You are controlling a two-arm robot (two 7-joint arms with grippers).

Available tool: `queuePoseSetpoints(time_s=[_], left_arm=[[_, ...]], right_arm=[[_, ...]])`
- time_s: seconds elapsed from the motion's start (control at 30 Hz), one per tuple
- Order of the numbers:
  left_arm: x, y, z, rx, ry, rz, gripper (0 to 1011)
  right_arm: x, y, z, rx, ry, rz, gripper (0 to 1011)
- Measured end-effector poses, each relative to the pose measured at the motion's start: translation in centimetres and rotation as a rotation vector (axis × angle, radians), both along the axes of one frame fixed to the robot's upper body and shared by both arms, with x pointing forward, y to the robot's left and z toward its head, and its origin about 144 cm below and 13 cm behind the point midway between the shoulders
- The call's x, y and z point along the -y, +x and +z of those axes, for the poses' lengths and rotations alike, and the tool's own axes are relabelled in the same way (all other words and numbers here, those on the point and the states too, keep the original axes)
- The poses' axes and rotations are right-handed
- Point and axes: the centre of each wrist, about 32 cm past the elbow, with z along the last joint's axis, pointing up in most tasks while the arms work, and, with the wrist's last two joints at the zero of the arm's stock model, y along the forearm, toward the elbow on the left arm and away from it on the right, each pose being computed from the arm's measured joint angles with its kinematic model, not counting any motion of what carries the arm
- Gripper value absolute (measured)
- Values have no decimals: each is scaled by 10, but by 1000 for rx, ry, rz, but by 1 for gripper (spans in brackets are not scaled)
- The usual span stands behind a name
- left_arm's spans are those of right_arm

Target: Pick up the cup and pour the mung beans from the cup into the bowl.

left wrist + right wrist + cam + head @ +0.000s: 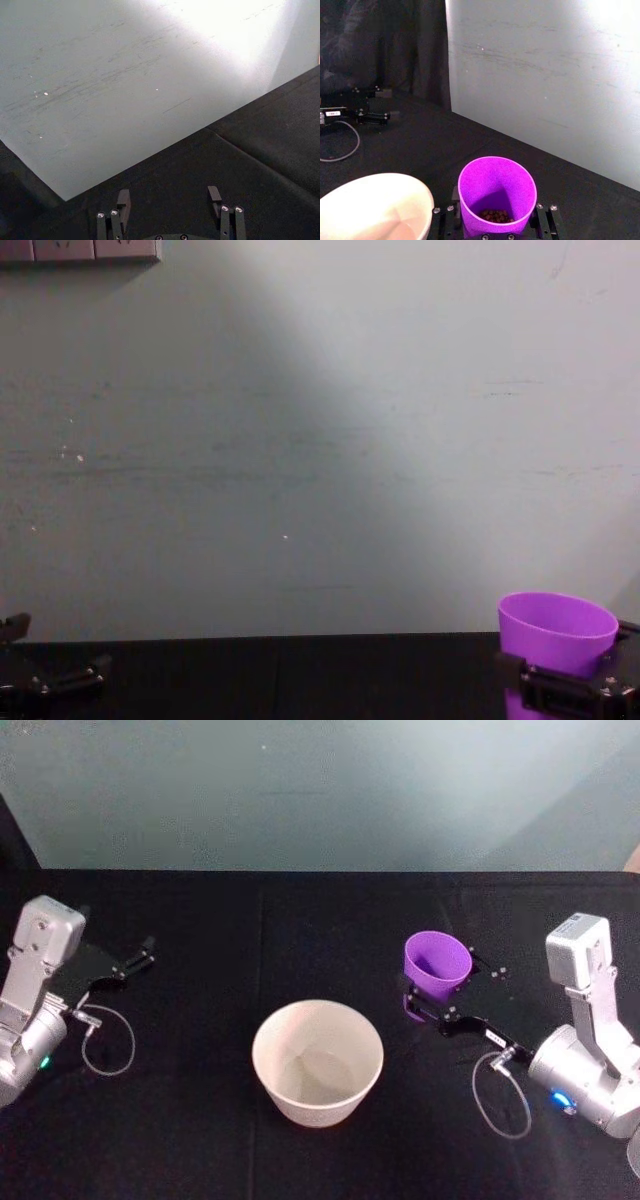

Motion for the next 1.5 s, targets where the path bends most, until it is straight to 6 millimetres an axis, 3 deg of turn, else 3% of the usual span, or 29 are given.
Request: queuePoseSetpoints(time_s=[1.5], left_arm=[[0,0,0,0,0,0,1000]], right_arm=[[1,-1,0,0,-4,0,734]])
